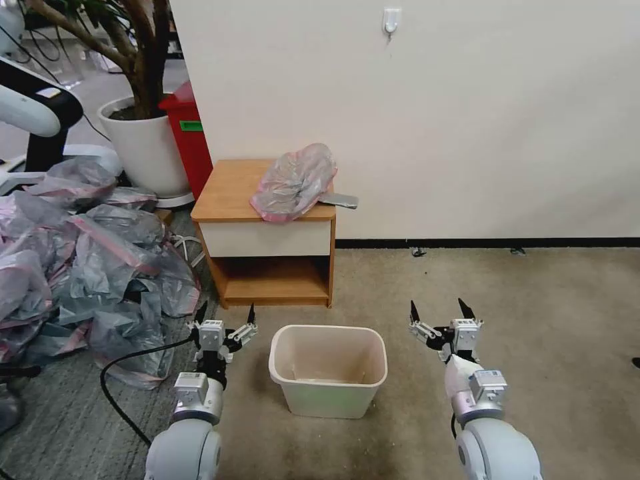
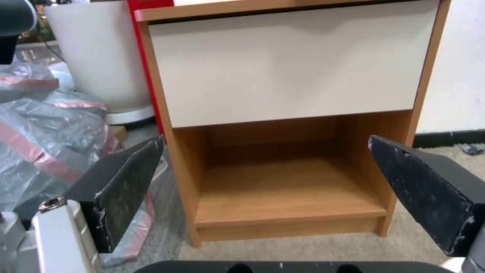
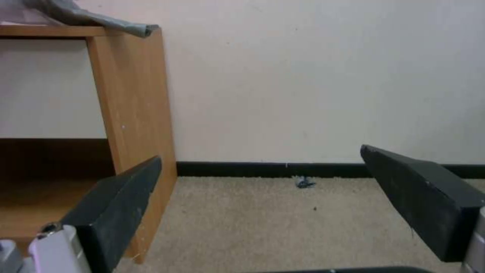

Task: Pick up the garbage bag from the table and place it over the trash can.

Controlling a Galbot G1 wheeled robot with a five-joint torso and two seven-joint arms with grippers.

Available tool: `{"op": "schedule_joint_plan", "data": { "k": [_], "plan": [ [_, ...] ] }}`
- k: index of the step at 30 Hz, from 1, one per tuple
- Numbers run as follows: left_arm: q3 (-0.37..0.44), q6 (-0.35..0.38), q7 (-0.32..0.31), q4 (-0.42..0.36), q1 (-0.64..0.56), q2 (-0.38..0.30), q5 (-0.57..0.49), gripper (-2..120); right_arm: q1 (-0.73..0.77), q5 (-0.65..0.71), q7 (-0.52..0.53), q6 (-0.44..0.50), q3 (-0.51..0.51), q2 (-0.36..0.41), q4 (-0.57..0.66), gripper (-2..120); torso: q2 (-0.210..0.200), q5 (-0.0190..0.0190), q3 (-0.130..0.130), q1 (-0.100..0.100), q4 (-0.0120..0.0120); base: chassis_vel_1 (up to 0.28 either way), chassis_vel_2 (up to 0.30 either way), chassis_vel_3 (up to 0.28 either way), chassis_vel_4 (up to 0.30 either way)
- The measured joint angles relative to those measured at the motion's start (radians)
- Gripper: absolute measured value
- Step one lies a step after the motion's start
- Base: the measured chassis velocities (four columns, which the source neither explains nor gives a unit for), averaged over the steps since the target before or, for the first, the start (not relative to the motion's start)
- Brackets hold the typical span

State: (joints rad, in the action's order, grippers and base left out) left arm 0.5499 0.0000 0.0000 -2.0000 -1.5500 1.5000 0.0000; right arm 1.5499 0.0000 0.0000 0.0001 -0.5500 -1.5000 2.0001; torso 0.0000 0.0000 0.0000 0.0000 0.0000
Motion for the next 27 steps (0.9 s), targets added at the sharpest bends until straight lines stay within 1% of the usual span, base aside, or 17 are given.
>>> {"op": "schedule_joint_plan", "data": {
  "k": [27],
  "plan": [
    [0.0, 0.0, 0.0, 0.0, 0.0, 0.0, 0.0, 100, 0.0, 0.0, 0.0, 0.0, 0.0, 0.0, 0.0, 100, 0.0, 0.0, 0.0, 0.0, 0.0, 0.0, 0.0, 0.0, 0.0]
  ]
}}
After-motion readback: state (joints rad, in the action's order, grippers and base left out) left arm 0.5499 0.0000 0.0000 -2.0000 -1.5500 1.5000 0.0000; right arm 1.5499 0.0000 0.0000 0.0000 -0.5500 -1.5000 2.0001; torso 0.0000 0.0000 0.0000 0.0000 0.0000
